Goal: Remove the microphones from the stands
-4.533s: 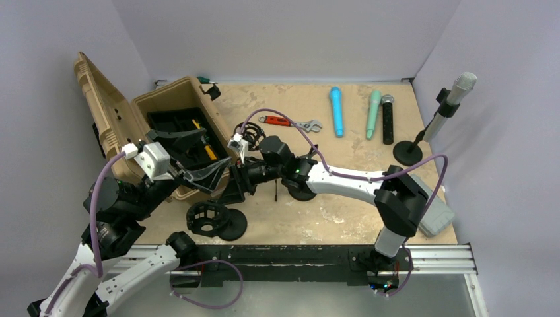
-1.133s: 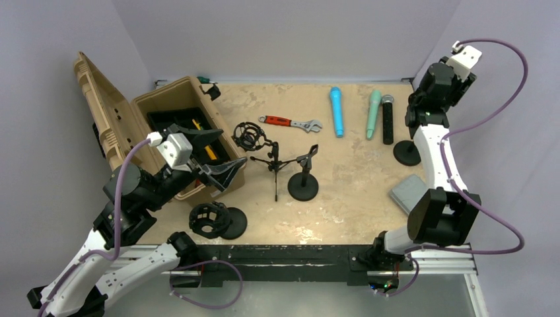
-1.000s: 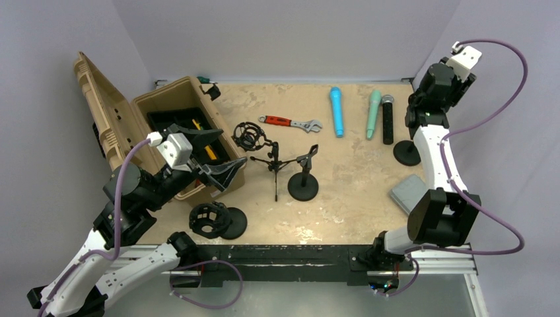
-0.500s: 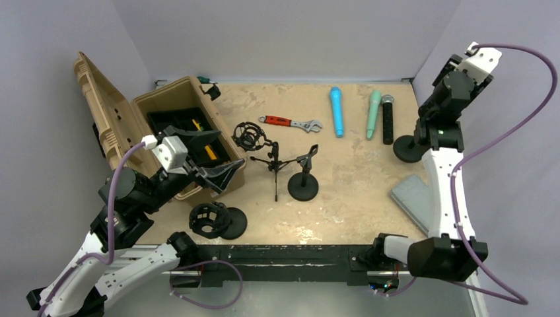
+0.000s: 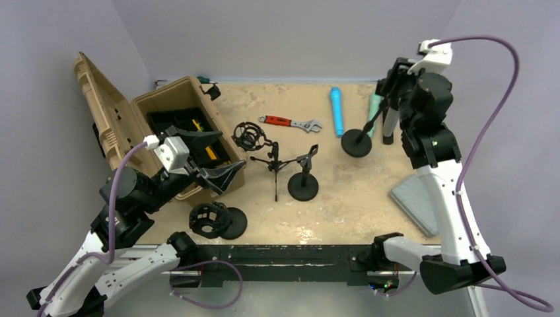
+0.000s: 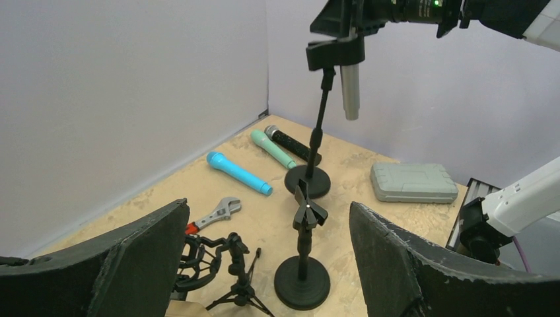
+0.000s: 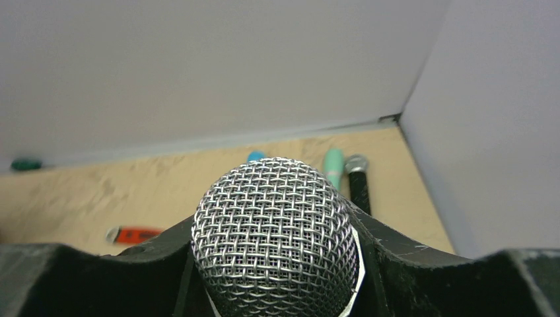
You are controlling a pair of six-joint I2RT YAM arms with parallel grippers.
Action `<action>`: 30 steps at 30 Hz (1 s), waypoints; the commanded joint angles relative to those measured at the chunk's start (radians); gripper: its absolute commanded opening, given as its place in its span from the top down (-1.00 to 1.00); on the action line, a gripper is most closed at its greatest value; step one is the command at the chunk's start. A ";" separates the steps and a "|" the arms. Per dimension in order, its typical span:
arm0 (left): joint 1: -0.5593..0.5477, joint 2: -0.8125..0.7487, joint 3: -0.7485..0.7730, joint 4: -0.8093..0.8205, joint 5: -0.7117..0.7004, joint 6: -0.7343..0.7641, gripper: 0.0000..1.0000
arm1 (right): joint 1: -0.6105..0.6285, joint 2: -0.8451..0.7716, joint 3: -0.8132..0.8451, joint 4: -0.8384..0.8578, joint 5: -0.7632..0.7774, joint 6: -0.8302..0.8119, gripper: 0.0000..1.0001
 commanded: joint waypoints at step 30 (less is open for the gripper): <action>-0.142 0.806 0.181 0.570 0.342 -0.209 -0.92 | 0.049 -0.458 -0.430 0.087 -0.701 -0.059 1.00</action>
